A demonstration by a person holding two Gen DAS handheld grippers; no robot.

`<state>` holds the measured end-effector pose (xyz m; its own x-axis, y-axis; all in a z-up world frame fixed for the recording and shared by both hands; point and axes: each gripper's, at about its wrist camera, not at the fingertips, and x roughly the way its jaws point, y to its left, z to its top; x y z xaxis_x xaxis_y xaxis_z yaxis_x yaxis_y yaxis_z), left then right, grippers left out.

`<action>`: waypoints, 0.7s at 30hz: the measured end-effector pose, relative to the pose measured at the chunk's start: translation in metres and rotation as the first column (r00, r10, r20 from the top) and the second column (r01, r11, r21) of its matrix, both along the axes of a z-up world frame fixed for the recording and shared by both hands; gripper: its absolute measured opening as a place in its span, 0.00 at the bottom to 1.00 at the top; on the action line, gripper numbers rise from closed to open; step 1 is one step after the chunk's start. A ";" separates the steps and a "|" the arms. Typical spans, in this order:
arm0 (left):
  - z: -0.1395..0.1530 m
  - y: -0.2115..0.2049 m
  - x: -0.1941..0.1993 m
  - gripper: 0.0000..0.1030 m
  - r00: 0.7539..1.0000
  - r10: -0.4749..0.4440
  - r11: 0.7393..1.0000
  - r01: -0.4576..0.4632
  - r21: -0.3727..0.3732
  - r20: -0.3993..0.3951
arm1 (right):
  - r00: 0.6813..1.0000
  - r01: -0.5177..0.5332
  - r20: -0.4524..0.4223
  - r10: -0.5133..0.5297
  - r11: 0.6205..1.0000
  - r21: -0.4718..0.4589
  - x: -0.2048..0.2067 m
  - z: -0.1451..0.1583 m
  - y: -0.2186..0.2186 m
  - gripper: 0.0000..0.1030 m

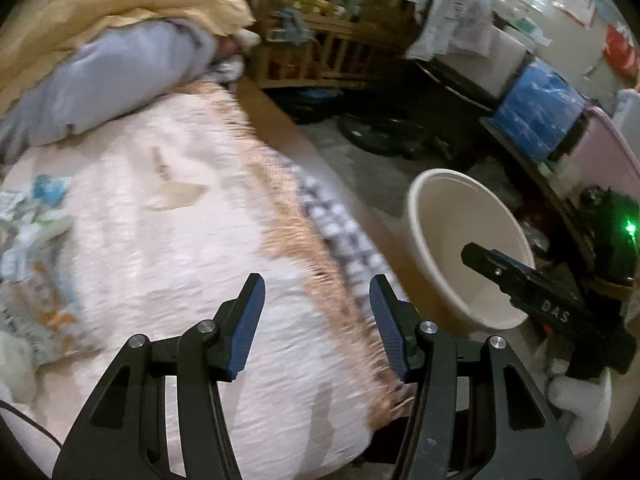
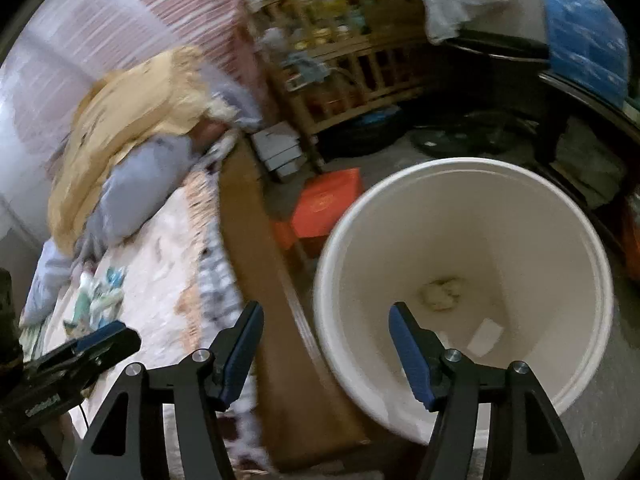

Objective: Collect trash
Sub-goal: 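Carry the wrapper and tissue over the white bucket and open both tools, then move both empty tools back over the trash pile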

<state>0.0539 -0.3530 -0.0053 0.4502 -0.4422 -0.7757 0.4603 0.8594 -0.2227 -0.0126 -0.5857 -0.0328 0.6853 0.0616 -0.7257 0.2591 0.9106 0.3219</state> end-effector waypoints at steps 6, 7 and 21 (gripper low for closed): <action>0.005 0.043 -0.006 0.51 0.996 0.083 0.996 -0.084 0.029 0.034 | 0.994 -0.107 -0.007 0.107 0.994 -0.009 0.015 0.002 0.051 0.61; 0.005 0.051 -0.007 0.51 0.995 0.097 0.995 -0.098 0.036 0.038 | 0.993 -0.120 -0.008 0.120 0.993 -0.008 0.017 0.002 0.058 0.61; 0.010 0.159 -0.023 0.52 0.964 0.263 0.962 -0.266 0.066 0.050 | 0.929 -0.367 -0.029 0.368 0.929 0.051 0.043 -0.004 0.173 0.61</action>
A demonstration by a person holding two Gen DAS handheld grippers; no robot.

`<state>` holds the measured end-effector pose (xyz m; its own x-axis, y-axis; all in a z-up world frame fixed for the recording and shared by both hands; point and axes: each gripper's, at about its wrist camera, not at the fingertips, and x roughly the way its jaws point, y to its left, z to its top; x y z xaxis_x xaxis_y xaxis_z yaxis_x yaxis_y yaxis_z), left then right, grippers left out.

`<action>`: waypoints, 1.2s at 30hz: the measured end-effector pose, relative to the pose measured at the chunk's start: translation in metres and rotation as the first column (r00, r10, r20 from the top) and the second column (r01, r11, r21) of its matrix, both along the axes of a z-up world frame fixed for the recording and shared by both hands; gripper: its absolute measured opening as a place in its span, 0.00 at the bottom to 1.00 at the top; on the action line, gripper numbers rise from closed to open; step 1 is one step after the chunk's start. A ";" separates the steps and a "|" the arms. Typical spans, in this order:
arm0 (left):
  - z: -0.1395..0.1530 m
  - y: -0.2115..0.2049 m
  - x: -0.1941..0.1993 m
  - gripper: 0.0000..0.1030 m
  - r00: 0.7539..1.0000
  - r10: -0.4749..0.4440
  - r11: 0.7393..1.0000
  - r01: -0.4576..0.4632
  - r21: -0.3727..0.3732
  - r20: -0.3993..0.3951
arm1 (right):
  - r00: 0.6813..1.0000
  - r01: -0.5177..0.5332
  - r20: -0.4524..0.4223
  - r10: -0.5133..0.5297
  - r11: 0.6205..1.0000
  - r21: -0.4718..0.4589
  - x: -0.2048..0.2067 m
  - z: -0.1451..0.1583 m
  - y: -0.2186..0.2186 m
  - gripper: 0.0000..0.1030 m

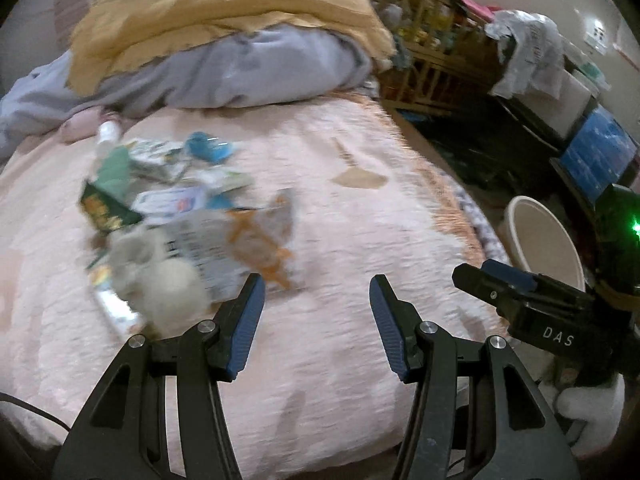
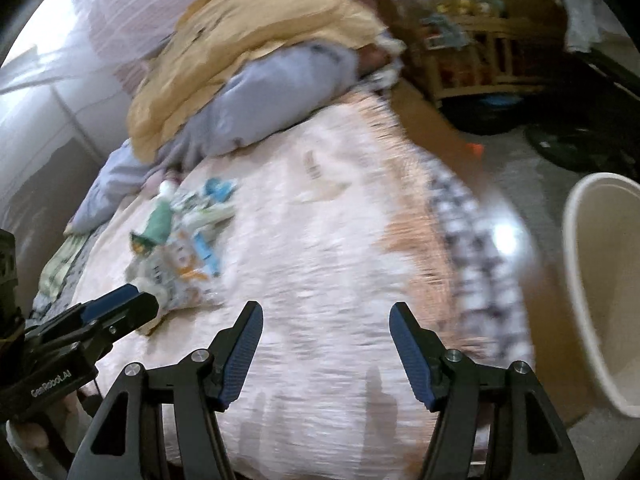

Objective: Collect trash
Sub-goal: 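Move both empty tools back over the trash pile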

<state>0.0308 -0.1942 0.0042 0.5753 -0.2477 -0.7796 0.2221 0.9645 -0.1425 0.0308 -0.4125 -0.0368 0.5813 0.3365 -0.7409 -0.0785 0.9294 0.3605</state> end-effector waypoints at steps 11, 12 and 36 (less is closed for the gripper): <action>-0.016 0.093 -0.002 0.51 0.983 0.176 0.984 -0.176 0.003 -0.042 | 0.986 -0.167 -0.015 0.167 0.985 -0.037 0.009 -0.007 0.077 0.62; -0.017 0.097 -0.002 0.51 0.982 0.185 0.983 -0.185 -0.002 -0.045 | 0.985 -0.174 -0.017 0.174 0.984 -0.039 0.010 -0.007 0.080 0.62; -0.027 0.124 0.007 0.52 0.970 0.207 0.966 -0.224 -0.129 -0.130 | 0.941 -0.338 0.003 0.340 0.936 0.102 0.091 -0.033 0.138 0.63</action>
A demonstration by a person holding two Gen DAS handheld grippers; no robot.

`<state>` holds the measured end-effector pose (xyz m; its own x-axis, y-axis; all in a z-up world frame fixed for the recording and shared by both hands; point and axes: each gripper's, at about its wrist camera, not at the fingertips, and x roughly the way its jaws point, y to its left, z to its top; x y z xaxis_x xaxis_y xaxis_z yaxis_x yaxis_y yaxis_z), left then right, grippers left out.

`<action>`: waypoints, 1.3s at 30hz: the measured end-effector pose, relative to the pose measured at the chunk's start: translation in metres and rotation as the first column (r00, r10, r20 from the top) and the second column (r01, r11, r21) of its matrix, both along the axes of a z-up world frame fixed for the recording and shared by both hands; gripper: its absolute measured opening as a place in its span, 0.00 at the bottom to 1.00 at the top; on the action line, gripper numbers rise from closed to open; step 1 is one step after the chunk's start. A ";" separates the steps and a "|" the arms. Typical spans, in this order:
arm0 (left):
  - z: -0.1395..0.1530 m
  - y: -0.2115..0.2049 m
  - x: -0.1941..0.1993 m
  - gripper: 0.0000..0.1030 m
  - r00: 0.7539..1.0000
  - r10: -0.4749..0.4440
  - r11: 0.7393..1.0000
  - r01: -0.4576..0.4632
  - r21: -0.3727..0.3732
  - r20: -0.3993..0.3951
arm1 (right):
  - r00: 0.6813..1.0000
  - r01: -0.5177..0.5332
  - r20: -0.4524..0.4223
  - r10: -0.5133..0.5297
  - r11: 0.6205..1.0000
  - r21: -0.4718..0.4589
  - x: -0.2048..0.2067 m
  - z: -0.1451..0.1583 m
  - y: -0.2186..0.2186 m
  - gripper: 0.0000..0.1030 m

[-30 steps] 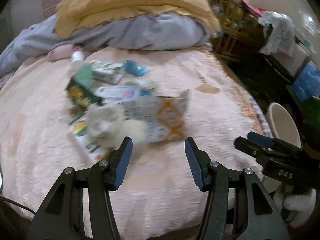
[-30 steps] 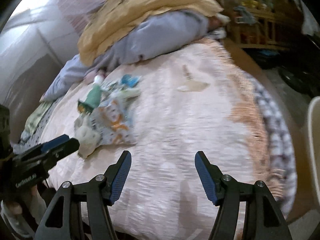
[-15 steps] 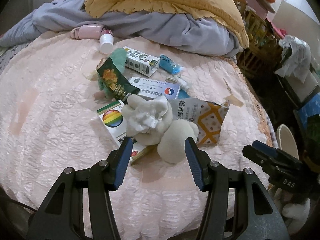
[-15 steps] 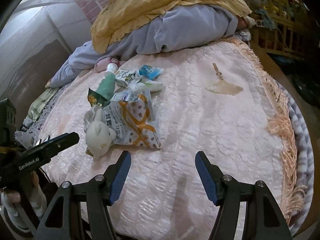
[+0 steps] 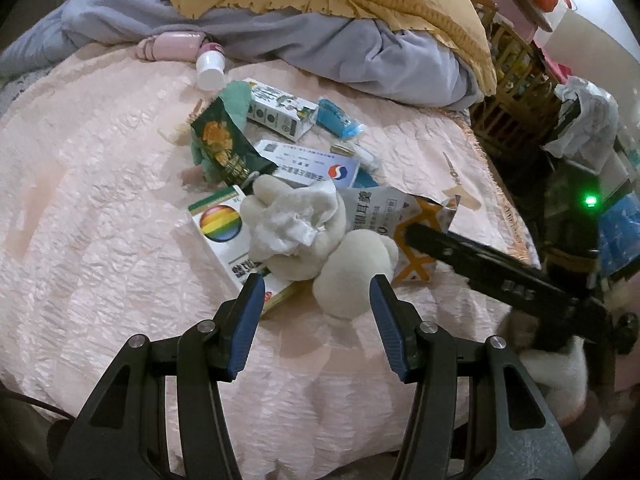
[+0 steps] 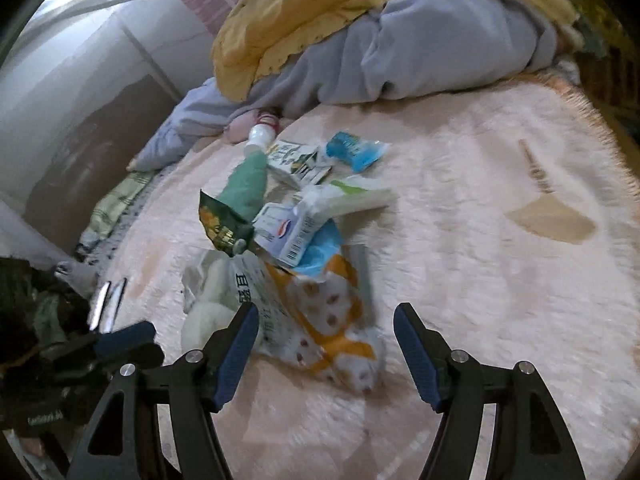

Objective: Collect trash
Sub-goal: 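Move both empty tools back over the trash pile, then grasp the white printed snack bag with the right tool while the left tool grasps the white plush toy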

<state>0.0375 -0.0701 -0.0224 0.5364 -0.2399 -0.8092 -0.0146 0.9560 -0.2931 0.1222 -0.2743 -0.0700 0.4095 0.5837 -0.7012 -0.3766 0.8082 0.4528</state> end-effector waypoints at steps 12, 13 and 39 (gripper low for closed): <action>-0.011 -0.001 0.015 0.52 0.999 0.040 0.999 -0.040 -0.025 -0.012 | 0.977 0.215 -0.007 -0.215 0.977 0.017 -0.033 0.013 -0.080 0.28; -0.014 -0.003 0.018 0.52 0.999 0.035 0.999 -0.035 -0.022 -0.018 | 0.968 0.252 -0.008 -0.252 0.968 -0.015 -0.038 0.016 -0.093 0.28; -0.046 -0.064 0.056 0.55 0.994 -0.091 0.996 0.092 0.012 -0.065 | 0.959 -0.150 0.120 0.257 0.818 -0.555 -0.032 0.013 -0.072 0.87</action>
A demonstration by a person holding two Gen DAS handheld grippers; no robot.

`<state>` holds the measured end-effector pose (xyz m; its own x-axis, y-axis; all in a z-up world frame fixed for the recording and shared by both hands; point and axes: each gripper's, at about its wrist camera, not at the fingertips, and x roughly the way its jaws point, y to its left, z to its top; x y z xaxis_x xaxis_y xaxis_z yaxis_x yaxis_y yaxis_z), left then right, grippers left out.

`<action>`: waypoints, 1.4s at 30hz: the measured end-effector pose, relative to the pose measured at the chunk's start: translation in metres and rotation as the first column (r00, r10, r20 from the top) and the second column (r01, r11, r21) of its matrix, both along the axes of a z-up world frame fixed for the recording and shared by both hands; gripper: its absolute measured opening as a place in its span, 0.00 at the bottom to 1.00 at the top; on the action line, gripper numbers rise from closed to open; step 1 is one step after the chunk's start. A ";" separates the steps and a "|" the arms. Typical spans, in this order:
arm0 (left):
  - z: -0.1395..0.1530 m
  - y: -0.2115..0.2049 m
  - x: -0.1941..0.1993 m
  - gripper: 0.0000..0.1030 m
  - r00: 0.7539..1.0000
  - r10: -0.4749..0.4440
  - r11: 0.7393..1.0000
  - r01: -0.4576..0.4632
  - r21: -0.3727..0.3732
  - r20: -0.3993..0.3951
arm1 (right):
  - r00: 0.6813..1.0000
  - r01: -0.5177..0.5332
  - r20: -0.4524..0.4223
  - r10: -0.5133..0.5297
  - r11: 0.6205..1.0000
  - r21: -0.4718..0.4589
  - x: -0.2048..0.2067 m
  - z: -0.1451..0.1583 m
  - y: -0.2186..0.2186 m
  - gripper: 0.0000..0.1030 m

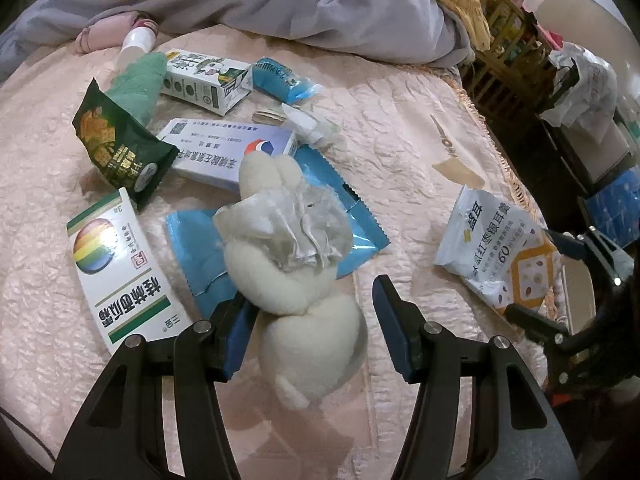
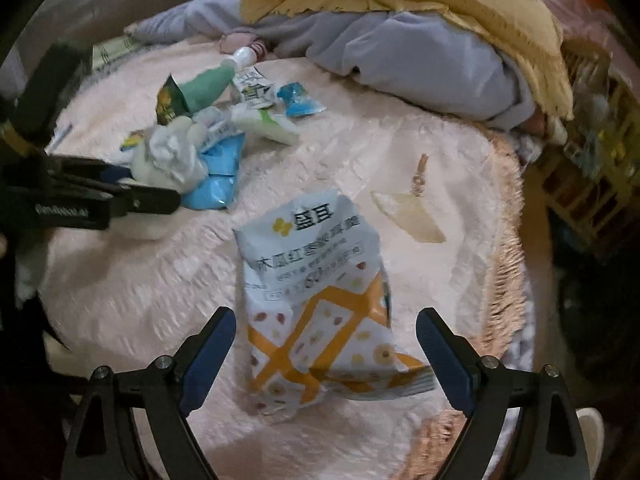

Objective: Collect trash
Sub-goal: 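Grasp the white printed snack bag with the right tool while the left tool grasps the white plush toy, then carry the snack bag and plush toy toward the white bucket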

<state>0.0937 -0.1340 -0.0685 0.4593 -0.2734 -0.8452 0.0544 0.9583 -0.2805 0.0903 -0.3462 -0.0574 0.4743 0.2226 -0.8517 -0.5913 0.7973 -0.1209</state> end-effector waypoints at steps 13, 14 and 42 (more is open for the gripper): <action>0.001 -0.001 -0.008 0.55 1.000 -0.007 1.000 0.007 0.000 0.003 | 0.994 -0.102 0.003 0.106 0.969 -0.224 -0.003 0.000 0.030 0.88; 0.001 -0.002 -0.008 0.54 1.000 -0.009 1.000 0.009 -0.001 0.004 | 0.996 -0.092 -0.005 0.094 0.967 -0.236 -0.001 -0.007 0.029 0.86; 0.152 -0.061 -0.079 0.38 0.952 -0.242 0.967 0.252 -0.030 0.190 | 0.935 0.311 0.104 -0.339 0.926 0.215 -0.069 0.067 -0.069 0.74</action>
<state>0.0149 -0.1950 0.0832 0.5174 -0.4400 -0.7340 0.3426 0.8925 -0.2934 0.0214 -0.4150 0.0101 0.6571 0.1886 -0.7298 -0.2841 0.9588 -0.0079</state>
